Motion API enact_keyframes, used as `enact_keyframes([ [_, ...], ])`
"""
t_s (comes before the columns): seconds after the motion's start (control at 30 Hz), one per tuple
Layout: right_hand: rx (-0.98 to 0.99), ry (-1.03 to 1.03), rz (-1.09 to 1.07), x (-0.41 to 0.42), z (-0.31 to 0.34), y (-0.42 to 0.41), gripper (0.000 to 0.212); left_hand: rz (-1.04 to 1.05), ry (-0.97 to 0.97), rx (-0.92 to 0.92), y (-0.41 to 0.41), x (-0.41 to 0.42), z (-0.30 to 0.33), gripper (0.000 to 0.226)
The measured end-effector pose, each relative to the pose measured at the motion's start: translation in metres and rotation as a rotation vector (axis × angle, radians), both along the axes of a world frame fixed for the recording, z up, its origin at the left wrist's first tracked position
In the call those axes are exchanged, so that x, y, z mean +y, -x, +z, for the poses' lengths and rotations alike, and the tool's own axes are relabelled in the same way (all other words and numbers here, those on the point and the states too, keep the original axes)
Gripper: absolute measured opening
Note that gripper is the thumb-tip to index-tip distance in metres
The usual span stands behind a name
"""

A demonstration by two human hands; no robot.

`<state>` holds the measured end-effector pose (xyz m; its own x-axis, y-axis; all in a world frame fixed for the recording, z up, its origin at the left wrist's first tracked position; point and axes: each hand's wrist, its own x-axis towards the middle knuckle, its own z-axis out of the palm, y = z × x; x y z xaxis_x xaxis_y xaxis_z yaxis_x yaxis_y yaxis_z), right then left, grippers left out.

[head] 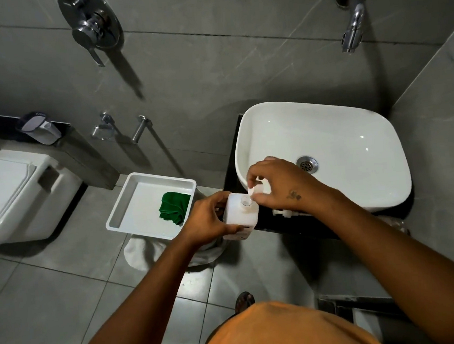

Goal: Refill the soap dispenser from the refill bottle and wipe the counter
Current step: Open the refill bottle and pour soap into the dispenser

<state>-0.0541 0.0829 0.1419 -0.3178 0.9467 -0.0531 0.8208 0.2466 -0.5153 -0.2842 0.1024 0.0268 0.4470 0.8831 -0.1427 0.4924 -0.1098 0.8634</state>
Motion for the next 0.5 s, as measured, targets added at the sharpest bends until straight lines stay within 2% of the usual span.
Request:
enact_keyframes([
  [0.1,0.237,-0.027,-0.353,-0.017,-0.042,-0.007,0.020,0.031,0.010,0.004,0.009,-0.003,-0.005,0.079],
  [0.17,0.272,0.019,-0.500,-0.033,-0.081,-0.006,0.020,0.070,0.020,0.003,0.017,-0.008,-0.007,0.077],
  [0.3,0.258,0.104,-0.593,-0.047,-0.144,0.001,0.017,0.115,0.034,0.017,0.032,-0.018,-0.008,0.076],
  [0.5,0.090,0.126,-0.585,-0.030,-0.173,0.022,0.020,0.141,0.032,0.068,0.048,-0.030,-0.002,0.073],
])
